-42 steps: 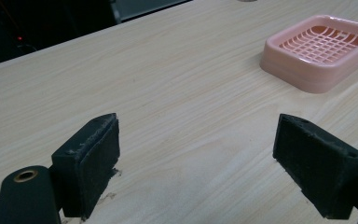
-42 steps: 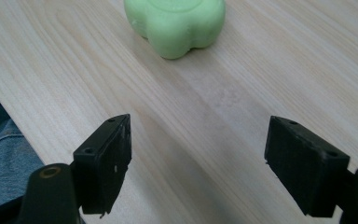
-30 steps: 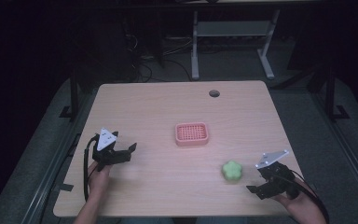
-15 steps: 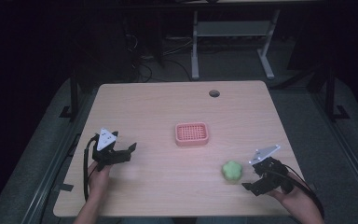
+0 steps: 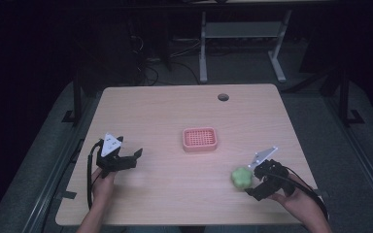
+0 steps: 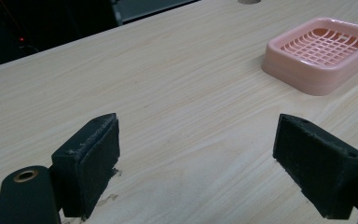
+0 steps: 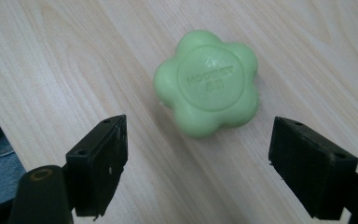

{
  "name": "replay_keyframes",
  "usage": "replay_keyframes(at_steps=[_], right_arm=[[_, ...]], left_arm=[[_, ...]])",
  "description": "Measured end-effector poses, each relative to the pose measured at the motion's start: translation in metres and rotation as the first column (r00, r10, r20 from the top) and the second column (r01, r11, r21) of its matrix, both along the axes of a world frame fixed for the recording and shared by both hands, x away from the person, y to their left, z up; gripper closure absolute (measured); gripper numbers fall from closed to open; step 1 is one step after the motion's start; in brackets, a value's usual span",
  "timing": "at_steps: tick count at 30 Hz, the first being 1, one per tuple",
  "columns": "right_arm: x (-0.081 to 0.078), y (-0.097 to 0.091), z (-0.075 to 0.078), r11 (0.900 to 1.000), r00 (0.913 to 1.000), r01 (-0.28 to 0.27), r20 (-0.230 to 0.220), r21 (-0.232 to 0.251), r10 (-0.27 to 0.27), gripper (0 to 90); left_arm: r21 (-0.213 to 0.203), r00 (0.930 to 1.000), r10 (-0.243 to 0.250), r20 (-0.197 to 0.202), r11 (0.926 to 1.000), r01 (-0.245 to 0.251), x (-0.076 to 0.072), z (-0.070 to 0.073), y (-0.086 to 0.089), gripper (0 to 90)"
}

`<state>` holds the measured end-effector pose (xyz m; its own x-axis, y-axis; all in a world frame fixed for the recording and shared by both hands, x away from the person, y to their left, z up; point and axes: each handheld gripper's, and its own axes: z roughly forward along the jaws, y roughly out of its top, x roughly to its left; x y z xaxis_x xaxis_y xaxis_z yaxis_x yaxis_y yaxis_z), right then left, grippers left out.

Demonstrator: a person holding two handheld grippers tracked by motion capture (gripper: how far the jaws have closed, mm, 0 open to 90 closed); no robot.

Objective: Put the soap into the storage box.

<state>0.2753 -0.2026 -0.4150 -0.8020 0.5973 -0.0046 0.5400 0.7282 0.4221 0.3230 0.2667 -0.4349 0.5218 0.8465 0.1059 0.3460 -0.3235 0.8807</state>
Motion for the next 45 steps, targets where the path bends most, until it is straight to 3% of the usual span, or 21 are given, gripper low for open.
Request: replay_keyframes(at_steps=[6, 21, 29, 45], right_arm=[[0.006, 0.009, -0.002, 0.9992, 0.9998, -0.019, -0.002, -0.035, 0.019, 18.6], [0.020, 0.024, -0.004, 0.9973, 0.9993, -0.036, -0.014, -0.064, 0.035, 17.7], [0.026, 0.026, -0.007, 0.9989, 0.9991, -0.024, -0.036, -0.039, 0.023, 16.7], [0.037, 0.038, -0.022, 0.9948, 0.9949, -0.016, -0.101, -0.100, 0.006, 16.0]], left_arm=[[-0.003, 1.0000, -0.002, 0.001, 1.0000, 0.002, 0.000, 0.000, 0.000, 14.3], [-0.007, 1.0000, -0.004, -0.003, 1.0000, 0.003, 0.000, 0.000, 0.000, 14.3], [-0.007, 1.0000, -0.005, -0.002, 1.0000, 0.005, 0.000, 0.000, 0.000, 14.3], [-0.013, 1.0000, -0.003, 0.002, 0.9999, 0.003, 0.000, 0.001, 0.001, 14.3]])
